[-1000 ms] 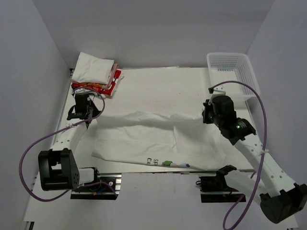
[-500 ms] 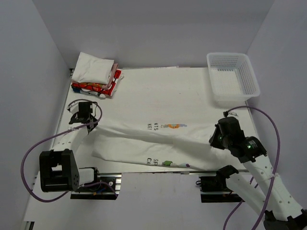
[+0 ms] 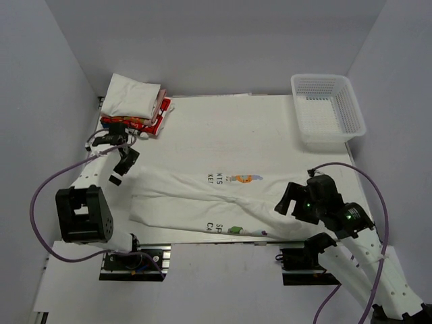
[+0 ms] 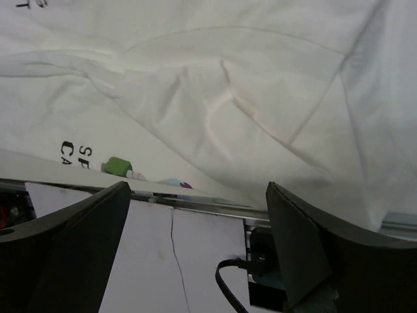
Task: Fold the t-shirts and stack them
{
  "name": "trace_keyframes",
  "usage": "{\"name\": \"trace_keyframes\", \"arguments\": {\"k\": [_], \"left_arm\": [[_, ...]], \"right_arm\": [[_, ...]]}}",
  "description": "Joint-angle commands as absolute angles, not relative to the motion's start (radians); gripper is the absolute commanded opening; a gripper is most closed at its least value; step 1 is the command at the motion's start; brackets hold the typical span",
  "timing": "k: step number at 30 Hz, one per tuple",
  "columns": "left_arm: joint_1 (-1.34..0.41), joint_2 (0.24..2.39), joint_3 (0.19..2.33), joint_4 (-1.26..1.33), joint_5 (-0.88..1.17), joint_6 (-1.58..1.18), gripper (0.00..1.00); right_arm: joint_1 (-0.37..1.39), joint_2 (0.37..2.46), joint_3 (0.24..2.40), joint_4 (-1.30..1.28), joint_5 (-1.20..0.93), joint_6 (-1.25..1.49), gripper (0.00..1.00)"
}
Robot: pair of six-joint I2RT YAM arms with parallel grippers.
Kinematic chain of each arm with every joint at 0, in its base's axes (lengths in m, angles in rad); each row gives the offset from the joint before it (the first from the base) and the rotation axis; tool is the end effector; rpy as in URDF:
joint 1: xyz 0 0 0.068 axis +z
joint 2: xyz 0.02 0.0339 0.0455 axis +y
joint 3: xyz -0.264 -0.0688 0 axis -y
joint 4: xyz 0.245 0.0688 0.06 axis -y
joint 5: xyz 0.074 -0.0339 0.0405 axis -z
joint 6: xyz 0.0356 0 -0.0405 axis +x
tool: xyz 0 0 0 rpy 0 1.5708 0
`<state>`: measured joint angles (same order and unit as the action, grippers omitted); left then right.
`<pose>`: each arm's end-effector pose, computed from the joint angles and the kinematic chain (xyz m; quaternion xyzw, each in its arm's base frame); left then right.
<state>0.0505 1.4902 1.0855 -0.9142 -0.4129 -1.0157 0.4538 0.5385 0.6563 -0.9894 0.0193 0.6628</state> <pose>0.2731 0.0281 0.2321 -0.5157 0.8232 0.1231 0.2033 0.0903 0.0433 0.2534 0.1013 0.9340 0.1738 0.2953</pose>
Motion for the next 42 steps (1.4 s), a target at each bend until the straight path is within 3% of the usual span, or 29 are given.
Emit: {"name": "trace_keyframes", "arguments": {"k": [1, 9, 14, 22, 30, 37, 40, 42], "left_arm": [[0.04, 1.362, 1.108, -0.843, -0.306, -0.913, 1.0], [0.04, 1.256, 0.953, -0.514, 0.188, -0.686, 1.0], [-0.004, 1.354, 0.81, -0.491, 0.236, -0.686, 1.0], [-0.113, 1.474, 0.701, -0.584, 0.068, -0.75, 1.0], [-0.328, 1.46, 0.617, -0.745, 0.141, -0.799, 1.0], [-0.469, 1.22, 0.517, -0.963, 0.416, -0.853, 1.0], [-0.503, 1.036, 0.537, -1.092, 0.451, -0.853, 1.0], [-0.512, 0.983, 0.609, -1.103, 0.439, -0.833, 1.0]], "right_arm": [[0.454, 0.599, 0.666, -0.762, -0.043, 0.568, 0.9], [0.453, 0.916, 0.635, -0.601, 0.026, 0.58, 0.9], [0.449, 1.069, 0.638, -0.614, 0.161, 0.679, 0.9], [0.422, 1.446, 0.719, -0.42, 0.193, 0.637, 0.9], [0.413, 1.98, 1.23, -0.371, 0.091, 0.47, 0.9], [0.384, 2.388, 1.924, -0.453, 0.163, 0.223, 0.9], [0.37, 2.453, 2.141, -0.45, 0.091, 0.155, 0.9], [0.374, 2.433, 2.161, -0.431, 0.011, 0.135, 0.9]]}}
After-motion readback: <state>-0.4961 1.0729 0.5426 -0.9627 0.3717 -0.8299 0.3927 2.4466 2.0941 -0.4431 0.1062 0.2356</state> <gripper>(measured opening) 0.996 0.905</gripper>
